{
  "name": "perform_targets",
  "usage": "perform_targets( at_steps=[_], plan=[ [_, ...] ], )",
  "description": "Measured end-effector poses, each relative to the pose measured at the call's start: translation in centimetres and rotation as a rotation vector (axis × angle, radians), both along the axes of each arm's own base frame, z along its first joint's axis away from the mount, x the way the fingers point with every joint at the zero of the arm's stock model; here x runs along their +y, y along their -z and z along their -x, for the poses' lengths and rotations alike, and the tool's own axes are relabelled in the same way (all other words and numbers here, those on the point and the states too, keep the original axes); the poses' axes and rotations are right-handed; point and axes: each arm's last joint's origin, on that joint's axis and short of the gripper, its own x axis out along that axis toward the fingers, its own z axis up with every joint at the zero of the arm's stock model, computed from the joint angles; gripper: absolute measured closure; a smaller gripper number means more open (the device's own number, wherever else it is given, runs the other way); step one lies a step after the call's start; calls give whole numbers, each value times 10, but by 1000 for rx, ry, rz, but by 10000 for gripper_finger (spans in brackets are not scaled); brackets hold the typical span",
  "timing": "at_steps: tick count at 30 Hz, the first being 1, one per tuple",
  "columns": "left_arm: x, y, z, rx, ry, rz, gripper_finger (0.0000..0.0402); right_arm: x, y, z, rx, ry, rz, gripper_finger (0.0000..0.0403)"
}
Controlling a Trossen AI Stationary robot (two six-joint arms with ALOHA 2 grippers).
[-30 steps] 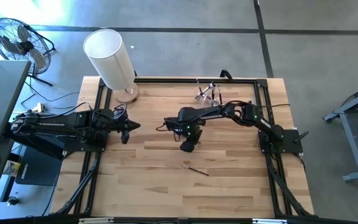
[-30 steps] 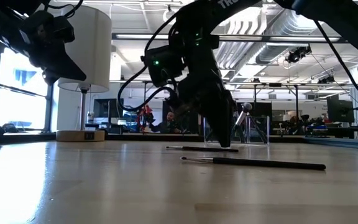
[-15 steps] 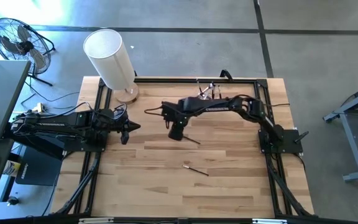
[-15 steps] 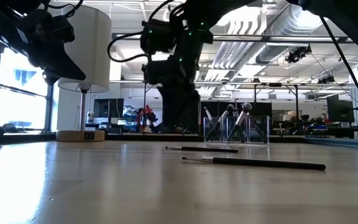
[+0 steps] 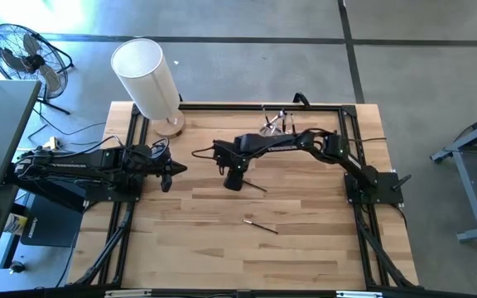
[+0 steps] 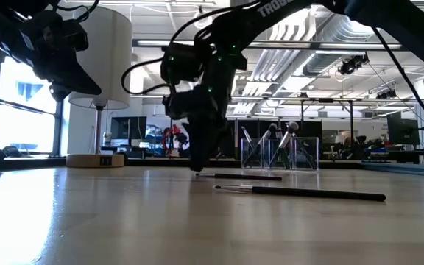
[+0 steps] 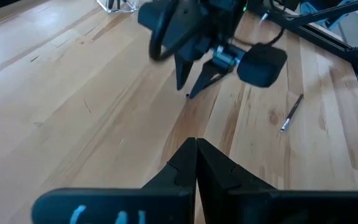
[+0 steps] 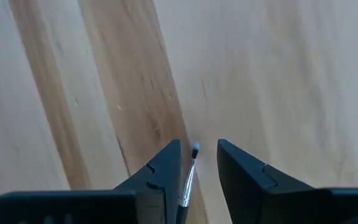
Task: Pick & Place Makeup Brushes
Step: Put the black makeup brush into the transparent organizer
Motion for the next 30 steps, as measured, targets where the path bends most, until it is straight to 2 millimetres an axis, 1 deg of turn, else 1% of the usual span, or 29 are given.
perform_targets(
  at_steps=[3,11,18,20,23,27,30],
  plan=[
    [0,0,0,-1,-1,1,402,1,5,0,18,0,7,305],
    [0,0,0,-1,-4,6,402,1,6,0,20,-15,8,307],
    [0,0,0,-1,-5,5,402,0,17,-2,36,-24,-21,338],
    [0,0,0,3,-4,5,402,0,18,-2,37,-23,-23,355],
    [0,0,0,3,-5,5,402,0,18,-2,37,-22,-22,392],
    [0,0,0,3,-5,4,402,-1,17,-1,46,-10,-32,399],
    [0,0,0,3,-5,4,402,-5,12,3,59,6,-45,401]
  ],
)
